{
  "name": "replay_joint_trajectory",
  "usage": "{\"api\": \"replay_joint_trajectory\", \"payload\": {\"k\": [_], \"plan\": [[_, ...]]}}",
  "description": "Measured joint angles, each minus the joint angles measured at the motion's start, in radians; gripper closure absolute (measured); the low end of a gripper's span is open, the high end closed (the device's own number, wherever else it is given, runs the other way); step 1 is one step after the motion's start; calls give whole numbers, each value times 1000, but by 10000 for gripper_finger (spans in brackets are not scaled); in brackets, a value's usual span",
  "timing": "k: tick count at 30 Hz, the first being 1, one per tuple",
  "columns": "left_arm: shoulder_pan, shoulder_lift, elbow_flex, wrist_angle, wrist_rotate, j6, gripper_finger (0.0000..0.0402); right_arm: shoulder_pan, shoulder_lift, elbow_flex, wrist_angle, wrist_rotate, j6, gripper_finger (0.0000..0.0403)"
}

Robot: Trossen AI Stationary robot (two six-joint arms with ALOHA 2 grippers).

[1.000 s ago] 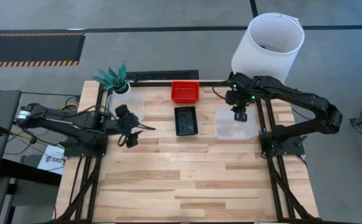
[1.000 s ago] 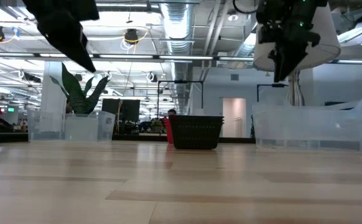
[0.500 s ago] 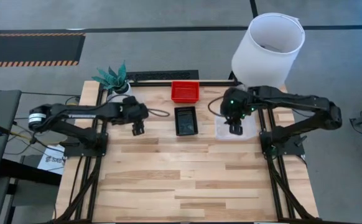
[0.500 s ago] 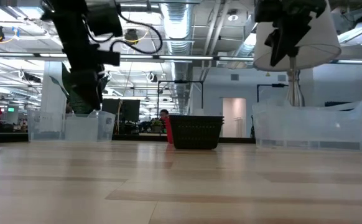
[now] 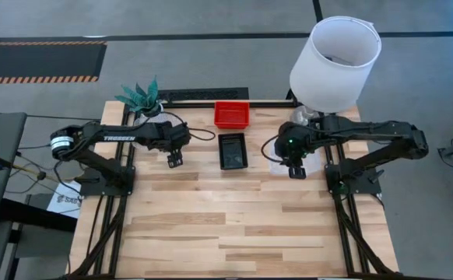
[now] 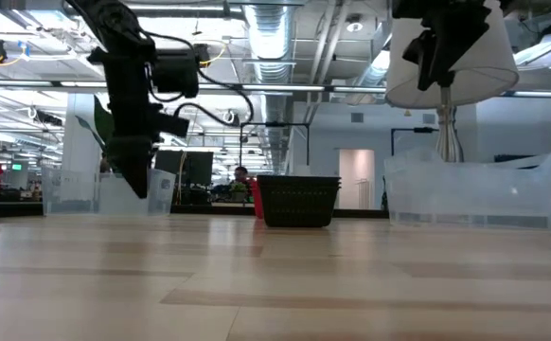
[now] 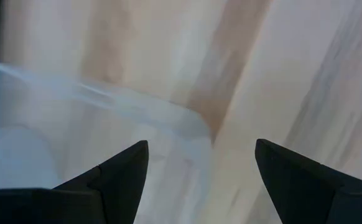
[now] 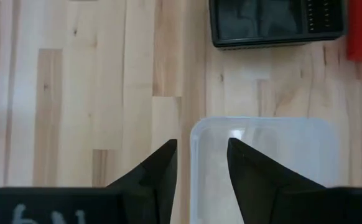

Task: Stack baskets by color
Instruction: Stack the left transparent bin on top of the right transparent bins

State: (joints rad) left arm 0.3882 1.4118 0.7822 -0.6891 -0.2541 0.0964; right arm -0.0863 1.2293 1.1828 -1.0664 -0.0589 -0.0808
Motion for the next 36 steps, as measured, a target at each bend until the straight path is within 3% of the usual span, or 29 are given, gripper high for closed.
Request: {"api": "replay_joint_trajectory", "payload": {"k": [3,5,11,13,16,19,26,29,36], "plan": [[0,44,0,-1,47,-10,136,38,0,0,1,1,50,244],[-5,62,0,-4,90,-20,169,74,0,0,1,1,81,244],[-69,41,0,-53,93,-57,355,197,0,0,3,65,122,244],[-104,24,0,-80,106,-89,386,232,0,0,19,126,143,244],[-193,-10,-1,-91,216,-156,393,271,0,0,110,192,209,244],[-360,-38,-1,-48,290,-239,399,288,2,-20,303,231,351,244],[-742,-23,9,183,245,-434,400,242,46,-51,669,262,467,244],[-820,3,9,261,212,-463,401,210,119,-45,826,272,510,248],[-874,56,10,302,175,-470,397,200,313,-17,947,268,583,277]]}}
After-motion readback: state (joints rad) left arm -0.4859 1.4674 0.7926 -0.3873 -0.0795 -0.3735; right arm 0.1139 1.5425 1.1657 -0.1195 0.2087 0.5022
